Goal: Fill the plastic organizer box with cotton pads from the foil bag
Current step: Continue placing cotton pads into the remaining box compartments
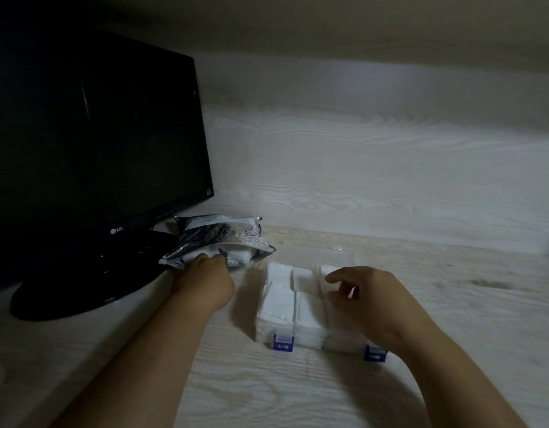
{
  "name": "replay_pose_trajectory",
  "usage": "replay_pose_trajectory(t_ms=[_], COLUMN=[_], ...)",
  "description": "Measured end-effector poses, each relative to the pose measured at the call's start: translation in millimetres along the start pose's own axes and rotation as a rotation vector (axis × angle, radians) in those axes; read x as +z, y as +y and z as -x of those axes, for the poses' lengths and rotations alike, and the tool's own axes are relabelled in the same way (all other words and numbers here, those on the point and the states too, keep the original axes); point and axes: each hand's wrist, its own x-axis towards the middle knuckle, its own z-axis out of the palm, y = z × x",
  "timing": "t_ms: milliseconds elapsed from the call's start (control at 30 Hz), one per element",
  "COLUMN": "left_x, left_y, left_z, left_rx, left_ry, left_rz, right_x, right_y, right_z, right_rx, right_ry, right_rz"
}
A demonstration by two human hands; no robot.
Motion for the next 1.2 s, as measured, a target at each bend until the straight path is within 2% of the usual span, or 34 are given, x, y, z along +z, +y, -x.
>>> replay_pose_trajectory(t_ms=[1200], left_x=[4.0], left_y=[-4.8], left_z=[-5.3], left_rx=[0.019], left_ry=[-0.032], left_rz=[-0.009], right_x=[-0.1], right_y=[-1.9], right_z=[1.7], right_rx=[0.013], right_ry=[0.011], right_rz=[-0.001])
